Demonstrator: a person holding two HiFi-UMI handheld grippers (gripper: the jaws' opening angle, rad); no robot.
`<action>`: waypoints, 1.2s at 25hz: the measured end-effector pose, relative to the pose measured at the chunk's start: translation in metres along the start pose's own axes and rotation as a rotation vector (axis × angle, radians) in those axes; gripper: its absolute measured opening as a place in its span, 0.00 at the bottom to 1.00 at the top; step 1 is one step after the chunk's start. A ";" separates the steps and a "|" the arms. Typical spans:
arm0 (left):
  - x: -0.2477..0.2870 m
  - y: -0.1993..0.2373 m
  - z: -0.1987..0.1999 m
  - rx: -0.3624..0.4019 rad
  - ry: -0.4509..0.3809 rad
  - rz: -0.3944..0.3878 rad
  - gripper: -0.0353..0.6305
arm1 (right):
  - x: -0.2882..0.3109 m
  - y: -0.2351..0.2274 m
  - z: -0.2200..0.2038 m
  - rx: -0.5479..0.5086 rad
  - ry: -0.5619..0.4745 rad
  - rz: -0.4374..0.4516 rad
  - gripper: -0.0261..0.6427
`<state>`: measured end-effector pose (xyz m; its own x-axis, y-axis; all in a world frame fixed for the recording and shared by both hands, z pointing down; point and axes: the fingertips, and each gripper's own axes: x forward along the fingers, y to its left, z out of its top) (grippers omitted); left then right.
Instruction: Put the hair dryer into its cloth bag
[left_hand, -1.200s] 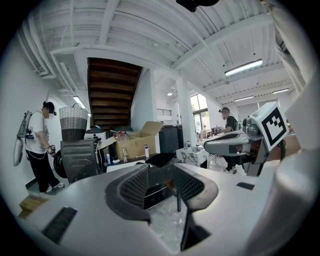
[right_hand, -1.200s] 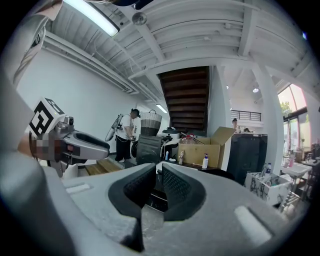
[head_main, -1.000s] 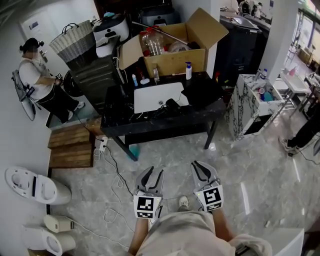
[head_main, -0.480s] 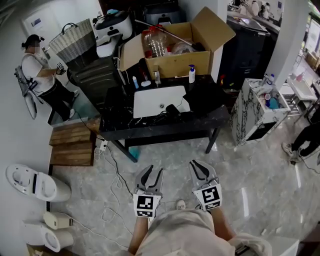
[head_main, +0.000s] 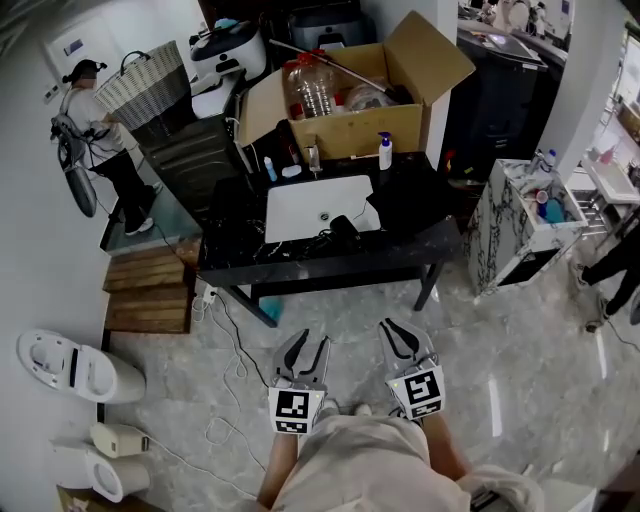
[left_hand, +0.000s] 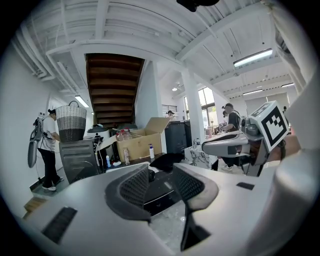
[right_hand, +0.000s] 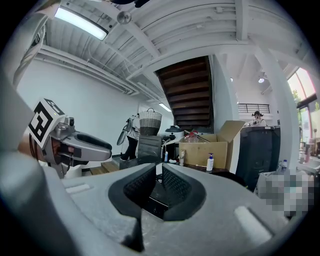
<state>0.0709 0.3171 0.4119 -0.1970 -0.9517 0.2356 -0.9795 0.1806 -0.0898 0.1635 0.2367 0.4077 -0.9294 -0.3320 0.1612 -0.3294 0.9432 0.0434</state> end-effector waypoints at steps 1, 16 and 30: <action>0.002 0.001 0.000 -0.001 0.000 0.000 0.28 | 0.002 -0.001 -0.001 0.002 0.001 0.001 0.07; 0.052 0.021 0.002 0.005 -0.014 -0.044 0.28 | 0.040 -0.029 -0.004 -0.011 0.007 -0.041 0.07; 0.131 0.076 0.012 0.019 0.005 -0.142 0.28 | 0.123 -0.062 0.004 0.028 0.051 -0.117 0.07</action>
<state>-0.0286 0.2031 0.4242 -0.0572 -0.9660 0.2523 -0.9965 0.0398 -0.0737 0.0689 0.1376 0.4212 -0.8749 -0.4383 0.2062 -0.4406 0.8969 0.0372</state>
